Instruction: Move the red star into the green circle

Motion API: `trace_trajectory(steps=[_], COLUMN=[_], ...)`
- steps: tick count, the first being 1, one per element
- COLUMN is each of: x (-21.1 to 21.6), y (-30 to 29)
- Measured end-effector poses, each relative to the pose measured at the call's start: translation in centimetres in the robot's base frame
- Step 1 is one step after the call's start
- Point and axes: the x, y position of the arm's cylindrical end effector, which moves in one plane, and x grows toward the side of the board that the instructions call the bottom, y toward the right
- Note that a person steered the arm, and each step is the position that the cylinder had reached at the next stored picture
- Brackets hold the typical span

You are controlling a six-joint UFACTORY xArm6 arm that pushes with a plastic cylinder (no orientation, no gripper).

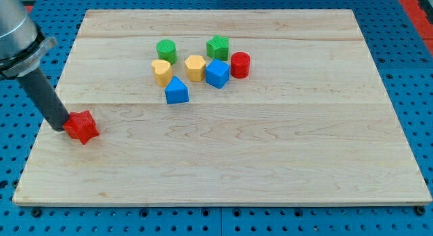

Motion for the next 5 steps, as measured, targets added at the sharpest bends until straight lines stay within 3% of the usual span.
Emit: trace_trajectory(steps=[2, 4, 5], x=[2.9, -3.1, -0.2], y=[-0.5, 8.2, 8.6])
